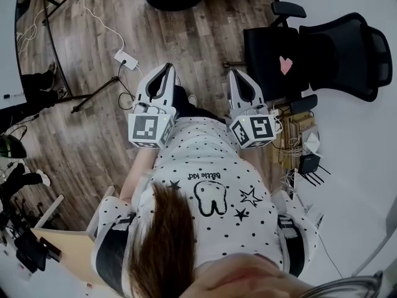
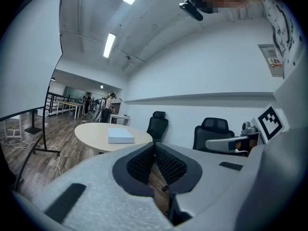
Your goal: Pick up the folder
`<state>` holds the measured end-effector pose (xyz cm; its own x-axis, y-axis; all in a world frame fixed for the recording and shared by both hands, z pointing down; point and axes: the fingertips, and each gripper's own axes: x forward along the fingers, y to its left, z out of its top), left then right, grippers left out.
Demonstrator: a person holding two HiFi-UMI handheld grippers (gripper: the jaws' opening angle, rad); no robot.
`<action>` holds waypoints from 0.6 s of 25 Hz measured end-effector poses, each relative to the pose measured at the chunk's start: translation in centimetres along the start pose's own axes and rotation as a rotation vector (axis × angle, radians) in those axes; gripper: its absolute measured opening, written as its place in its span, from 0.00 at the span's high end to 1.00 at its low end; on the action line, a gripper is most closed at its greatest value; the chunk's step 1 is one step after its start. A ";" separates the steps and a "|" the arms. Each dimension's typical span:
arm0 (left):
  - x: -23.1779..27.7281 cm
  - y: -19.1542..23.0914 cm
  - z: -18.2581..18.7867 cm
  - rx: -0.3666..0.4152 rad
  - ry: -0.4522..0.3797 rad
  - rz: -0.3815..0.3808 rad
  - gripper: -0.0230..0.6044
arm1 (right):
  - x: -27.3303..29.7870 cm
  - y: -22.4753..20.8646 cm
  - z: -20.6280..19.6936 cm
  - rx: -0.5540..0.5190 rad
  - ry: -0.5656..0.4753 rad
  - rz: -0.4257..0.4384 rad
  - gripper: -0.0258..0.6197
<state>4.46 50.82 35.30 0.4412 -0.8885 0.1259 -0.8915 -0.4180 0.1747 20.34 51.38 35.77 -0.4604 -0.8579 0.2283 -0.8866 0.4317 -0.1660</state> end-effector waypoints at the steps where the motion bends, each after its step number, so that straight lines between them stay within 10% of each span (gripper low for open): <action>1: 0.3 0.6 0.1 -0.005 -0.001 0.006 0.93 | 0.6 0.0 0.2 -0.001 0.003 0.001 0.95; 15: 5.3 9.5 3.3 -0.007 -0.003 0.056 0.93 | 10.1 0.9 3.3 0.000 0.005 0.020 0.95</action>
<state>-2.00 41.49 34.42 0.3907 -0.9109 0.1326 -0.9140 -0.3666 0.1740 15.04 42.14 34.75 -0.4778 -0.8477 0.2302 -0.8775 0.4484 -0.1702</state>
